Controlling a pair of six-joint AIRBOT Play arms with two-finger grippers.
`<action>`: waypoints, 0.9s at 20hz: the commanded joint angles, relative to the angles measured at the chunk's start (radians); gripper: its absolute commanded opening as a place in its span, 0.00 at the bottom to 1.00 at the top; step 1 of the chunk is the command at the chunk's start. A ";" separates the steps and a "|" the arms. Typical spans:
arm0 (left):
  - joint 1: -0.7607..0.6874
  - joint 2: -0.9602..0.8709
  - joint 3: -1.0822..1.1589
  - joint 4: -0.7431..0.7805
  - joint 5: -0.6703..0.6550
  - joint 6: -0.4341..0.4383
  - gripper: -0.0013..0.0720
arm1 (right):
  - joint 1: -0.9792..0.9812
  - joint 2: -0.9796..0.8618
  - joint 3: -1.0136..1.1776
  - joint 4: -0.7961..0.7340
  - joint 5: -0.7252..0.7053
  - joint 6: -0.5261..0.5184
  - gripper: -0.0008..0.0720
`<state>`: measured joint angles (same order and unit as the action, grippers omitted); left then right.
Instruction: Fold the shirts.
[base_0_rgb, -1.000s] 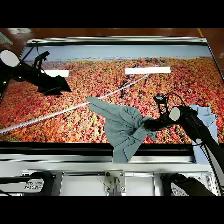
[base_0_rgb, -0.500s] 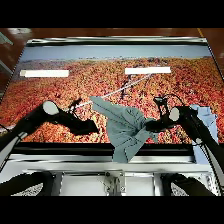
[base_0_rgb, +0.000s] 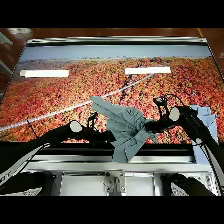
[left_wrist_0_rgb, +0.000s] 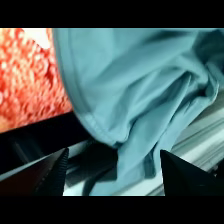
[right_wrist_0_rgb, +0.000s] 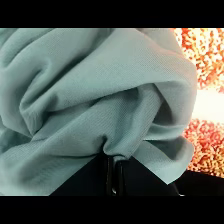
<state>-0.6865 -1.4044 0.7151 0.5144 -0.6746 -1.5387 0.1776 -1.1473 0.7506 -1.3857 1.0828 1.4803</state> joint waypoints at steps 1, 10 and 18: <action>-0.038 -0.040 -0.004 -0.108 0.070 0.055 0.98 | 0.000 -0.001 0.000 0.003 0.013 0.002 0.11; -0.092 -0.094 -0.003 -0.272 0.156 0.107 0.81 | 0.000 -0.001 0.000 0.098 0.014 0.002 0.11; -0.067 -0.049 0.014 -0.291 0.140 0.286 0.07 | 0.000 0.001 0.000 0.093 0.021 0.003 0.11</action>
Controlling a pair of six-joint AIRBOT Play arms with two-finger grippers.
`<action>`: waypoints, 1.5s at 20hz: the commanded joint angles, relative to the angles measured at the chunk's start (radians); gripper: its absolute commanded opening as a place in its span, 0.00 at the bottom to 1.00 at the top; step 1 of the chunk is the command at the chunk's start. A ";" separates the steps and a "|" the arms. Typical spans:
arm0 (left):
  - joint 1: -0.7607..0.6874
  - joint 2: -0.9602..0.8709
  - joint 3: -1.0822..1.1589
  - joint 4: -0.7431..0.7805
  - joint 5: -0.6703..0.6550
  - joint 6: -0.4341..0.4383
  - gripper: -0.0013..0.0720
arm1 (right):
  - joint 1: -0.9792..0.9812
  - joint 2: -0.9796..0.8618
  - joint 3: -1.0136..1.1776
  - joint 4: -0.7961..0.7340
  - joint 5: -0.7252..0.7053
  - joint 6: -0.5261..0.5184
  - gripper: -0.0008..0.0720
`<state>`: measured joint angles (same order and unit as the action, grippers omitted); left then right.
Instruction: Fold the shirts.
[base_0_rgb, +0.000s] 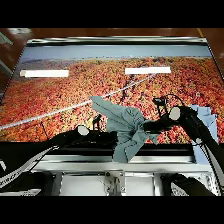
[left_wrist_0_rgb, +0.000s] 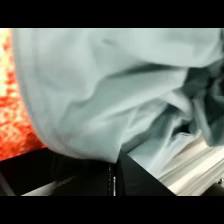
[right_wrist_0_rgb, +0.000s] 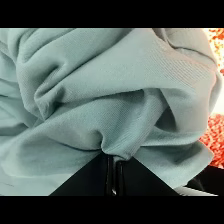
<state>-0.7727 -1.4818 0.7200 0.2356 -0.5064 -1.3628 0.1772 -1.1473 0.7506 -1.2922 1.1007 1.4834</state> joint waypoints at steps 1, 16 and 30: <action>0.041 0.070 0.012 0.007 -0.029 0.129 0.07 | 0.000 0.007 0.002 -0.001 0.003 -0.003 0.11; 0.661 0.898 0.475 0.237 -0.098 0.232 0.07 | 0.000 0.424 0.583 0.054 -0.190 -0.142 0.11; 0.662 0.905 0.593 0.687 -0.440 -0.018 0.07 | 0.000 0.423 0.690 0.080 0.547 0.110 0.11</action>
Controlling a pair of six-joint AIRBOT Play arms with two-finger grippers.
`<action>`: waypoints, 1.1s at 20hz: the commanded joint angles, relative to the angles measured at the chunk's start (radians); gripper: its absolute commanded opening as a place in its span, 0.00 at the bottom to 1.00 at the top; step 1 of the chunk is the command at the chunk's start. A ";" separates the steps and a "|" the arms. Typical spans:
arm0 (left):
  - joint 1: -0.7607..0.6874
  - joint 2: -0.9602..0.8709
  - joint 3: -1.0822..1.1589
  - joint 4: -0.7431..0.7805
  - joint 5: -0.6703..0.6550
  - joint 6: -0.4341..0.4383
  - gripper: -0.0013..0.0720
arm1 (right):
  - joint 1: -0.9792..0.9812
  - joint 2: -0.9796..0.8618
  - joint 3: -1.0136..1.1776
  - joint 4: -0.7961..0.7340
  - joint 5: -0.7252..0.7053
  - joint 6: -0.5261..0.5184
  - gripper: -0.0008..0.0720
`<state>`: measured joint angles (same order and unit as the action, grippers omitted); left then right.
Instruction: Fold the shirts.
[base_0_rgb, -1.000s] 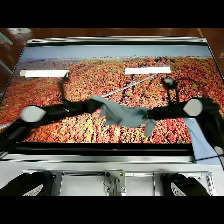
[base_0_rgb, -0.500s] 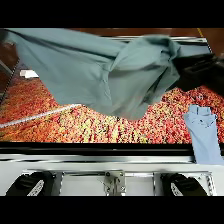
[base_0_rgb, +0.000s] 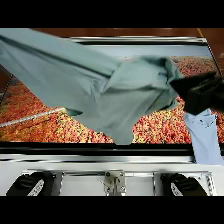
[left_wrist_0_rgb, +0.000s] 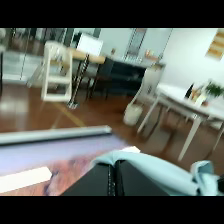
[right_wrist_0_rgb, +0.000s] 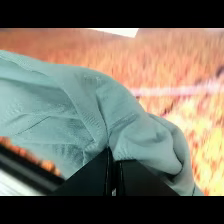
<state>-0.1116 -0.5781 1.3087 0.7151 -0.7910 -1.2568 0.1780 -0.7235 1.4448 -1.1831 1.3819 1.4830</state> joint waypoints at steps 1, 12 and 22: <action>0.001 0.001 0.004 0.264 -0.214 -0.152 0.07 | 0.000 -0.001 -0.020 -0.022 0.304 0.134 0.11; -0.010 -0.269 -0.132 0.381 -0.135 -0.330 0.07 | 0.000 -0.386 -0.288 0.043 -0.302 0.058 0.11; -0.074 -0.863 -0.134 0.115 -0.005 -0.323 0.08 | 0.000 -0.815 -0.288 0.271 -0.576 0.065 0.12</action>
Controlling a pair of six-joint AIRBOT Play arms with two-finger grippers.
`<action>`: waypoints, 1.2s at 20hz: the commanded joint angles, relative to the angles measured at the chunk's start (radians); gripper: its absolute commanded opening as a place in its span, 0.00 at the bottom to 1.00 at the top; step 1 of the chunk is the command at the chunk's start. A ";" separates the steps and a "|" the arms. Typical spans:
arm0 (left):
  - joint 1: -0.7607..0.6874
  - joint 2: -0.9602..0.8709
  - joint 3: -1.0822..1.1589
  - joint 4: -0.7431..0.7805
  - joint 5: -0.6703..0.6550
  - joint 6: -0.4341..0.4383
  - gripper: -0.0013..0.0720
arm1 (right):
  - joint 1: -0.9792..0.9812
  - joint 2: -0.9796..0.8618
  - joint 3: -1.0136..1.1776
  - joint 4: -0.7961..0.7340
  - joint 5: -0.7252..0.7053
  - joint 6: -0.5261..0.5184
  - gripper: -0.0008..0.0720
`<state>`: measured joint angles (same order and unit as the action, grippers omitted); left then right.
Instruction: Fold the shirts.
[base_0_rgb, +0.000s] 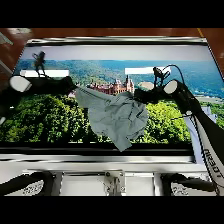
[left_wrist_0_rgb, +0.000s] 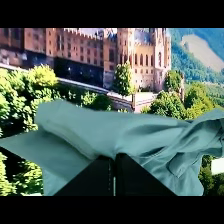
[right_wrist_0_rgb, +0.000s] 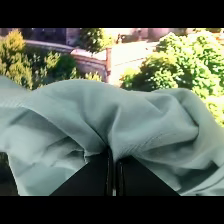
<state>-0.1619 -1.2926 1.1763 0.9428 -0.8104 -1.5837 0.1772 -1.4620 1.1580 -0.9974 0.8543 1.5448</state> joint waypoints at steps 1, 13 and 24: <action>-0.030 -0.186 -0.001 -0.152 0.013 0.004 0.10 | 0.001 -0.081 -0.001 0.091 -0.056 0.003 0.27; 0.236 -0.040 -0.064 0.095 -0.657 0.080 1.00 | -0.518 0.168 -0.057 -0.238 0.633 -0.202 0.79; -0.135 -0.112 -0.517 -0.391 -0.098 0.192 0.98 | -0.525 0.177 -0.299 0.099 0.487 -0.286 0.79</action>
<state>-0.2234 -1.3655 0.6926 0.6353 -1.0256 -1.4025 -0.3687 -1.2869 0.8749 -0.9249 1.3640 1.2694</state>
